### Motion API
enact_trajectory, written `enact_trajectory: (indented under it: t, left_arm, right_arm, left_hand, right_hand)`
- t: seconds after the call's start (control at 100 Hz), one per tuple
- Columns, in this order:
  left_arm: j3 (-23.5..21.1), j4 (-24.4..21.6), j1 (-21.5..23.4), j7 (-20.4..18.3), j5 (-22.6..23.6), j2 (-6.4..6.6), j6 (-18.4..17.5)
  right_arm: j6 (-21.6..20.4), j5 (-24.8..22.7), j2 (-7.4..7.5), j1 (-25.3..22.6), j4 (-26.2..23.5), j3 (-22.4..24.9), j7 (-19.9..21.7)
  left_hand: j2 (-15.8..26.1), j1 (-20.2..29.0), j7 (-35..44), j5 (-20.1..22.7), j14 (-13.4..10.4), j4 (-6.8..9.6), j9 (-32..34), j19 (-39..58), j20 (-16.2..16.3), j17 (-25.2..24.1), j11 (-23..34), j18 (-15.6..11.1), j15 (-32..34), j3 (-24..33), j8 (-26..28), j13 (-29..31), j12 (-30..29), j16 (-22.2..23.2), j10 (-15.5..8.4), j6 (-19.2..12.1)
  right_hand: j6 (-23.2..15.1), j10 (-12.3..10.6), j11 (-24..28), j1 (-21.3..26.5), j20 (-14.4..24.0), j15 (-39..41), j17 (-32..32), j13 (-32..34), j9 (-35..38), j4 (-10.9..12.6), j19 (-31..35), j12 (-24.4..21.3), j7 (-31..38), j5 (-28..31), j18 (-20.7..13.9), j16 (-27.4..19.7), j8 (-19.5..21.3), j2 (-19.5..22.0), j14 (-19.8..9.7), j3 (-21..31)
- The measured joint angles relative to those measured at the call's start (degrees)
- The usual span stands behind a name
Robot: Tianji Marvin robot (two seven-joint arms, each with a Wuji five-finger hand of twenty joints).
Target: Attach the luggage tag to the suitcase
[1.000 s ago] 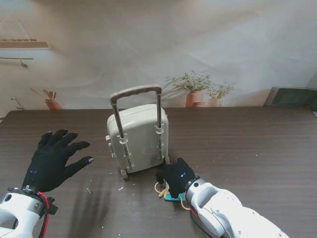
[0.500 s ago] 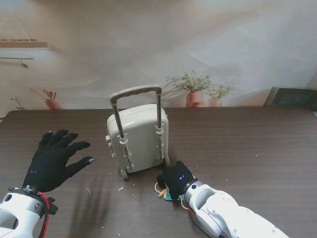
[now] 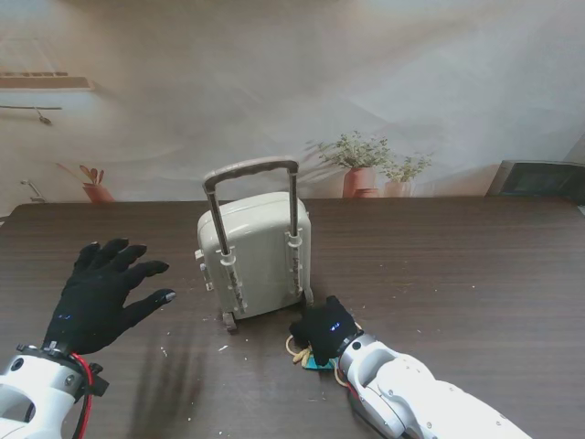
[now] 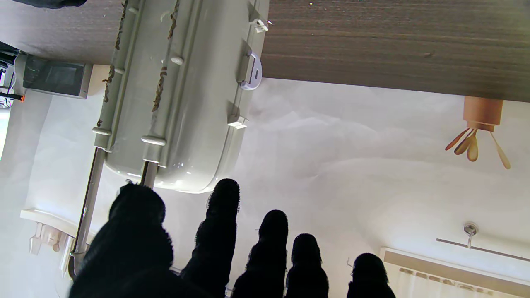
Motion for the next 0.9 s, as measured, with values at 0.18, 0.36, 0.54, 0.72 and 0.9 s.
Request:
enact_trajectory:
  t: [0.18, 0.36, 0.54, 0.72, 0.9]
  left_arm:
    - [0.03, 0.00, -0.02, 0.17, 0.07, 0.00, -0.31]
    - [0.14, 0.00, -0.01, 0.98, 0.21, 0.00, -0.47]
    - [0.17, 0.00, 0.04, 1.62, 0.28, -0.04, -0.65]
    - [0.17, 0.00, 0.12, 1.87, 0.32, -0.06, -0.83]
    - [0.12, 0.00, 0.33, 2.48, 0.27, -0.10, -1.12]
  right_arm:
    - [0.80, 0.27, -0.21, 0.58, 0.85, -0.95, -1.30]
    - [1.49, 0.55, -0.37, 0.93, 1.45, -1.67, -2.41]
    - [0.66, 0.02, -0.40, 0.51, 1.26, -0.83, -1.93]
    - [-0.94, -1.28, -0.18, -3.48, -1.39, 3.87, 0.48]
    - [-3.47, -1.07, -0.11, -9.03, -7.21, 9.72, 2.61]
  left_hand:
    - [0.00, 0.00, 0.00, 0.00, 0.00, 0.00, 0.00, 0.00, 0.01, 0.03, 0.00, 0.00, 0.00, 0.00, 0.00, 0.00, 0.00, 0.00, 0.00, 0.00]
    - [0.00, 0.00, 0.00, 0.00, 0.00, 0.00, 0.48, 0.00, 0.02, 0.15, 0.00, 0.00, 0.01, 0.00, 0.00, 0.58, 0.00, 0.00, 0.01, 0.00]
    - [0.00, 0.00, 0.00, 0.00, 0.00, 0.00, 0.54, 0.00, 0.02, 0.47, 0.00, 0.00, 0.59, 0.00, 0.00, 0.75, 0.00, 0.00, 0.02, 0.00]
    - [0.00, 0.00, 0.00, 0.00, 0.01, 0.00, 0.55, 0.00, 0.03, 0.64, 0.00, 0.02, 0.61, 0.00, 0.00, 0.75, 0.00, 0.00, 0.04, 0.00]
    - [0.00, 0.00, 0.00, 0.00, 0.01, 0.00, 0.55, 0.01, 0.03, 0.66, 0.00, 0.02, 0.61, 0.00, 0.01, 0.75, 0.00, 0.00, 0.05, 0.00]
  right_hand:
    - [-0.37, -0.06, 0.93, 0.06, 0.11, 0.72, 0.74, 1.30, 1.21, -0.49, 0.63, 0.64, 1.83, 0.69, 0.00, 0.07, 0.00, -0.02, 0.00, 0.84]
    - [-0.39, -0.15, 1.54, 0.45, 0.15, 1.38, 1.06, 1.34, 2.30, -0.63, 1.14, 0.73, 1.77, 2.55, 0.00, 0.09, -0.05, 0.06, -0.03, 1.61]
    - [-0.39, -0.17, 2.14, 0.51, 0.15, 1.39, 0.93, 1.35, 2.32, -0.66, 1.21, 1.41, 1.20, 2.36, 0.00, 0.09, 1.85, 2.42, -0.04, 0.77]
    - [1.92, -0.18, 2.16, 0.54, 0.16, 1.34, -1.12, 0.20, 0.83, -0.74, 1.21, 1.38, -1.82, 1.43, 0.00, 0.09, 6.98, 5.81, -0.04, 0.63]
    - [4.83, -0.15, 2.13, 1.13, 0.16, -1.42, -3.67, -2.44, -1.88, -0.75, -0.20, 0.51, -1.90, -1.23, 0.00, 0.09, 10.84, 9.43, -0.06, -0.07]
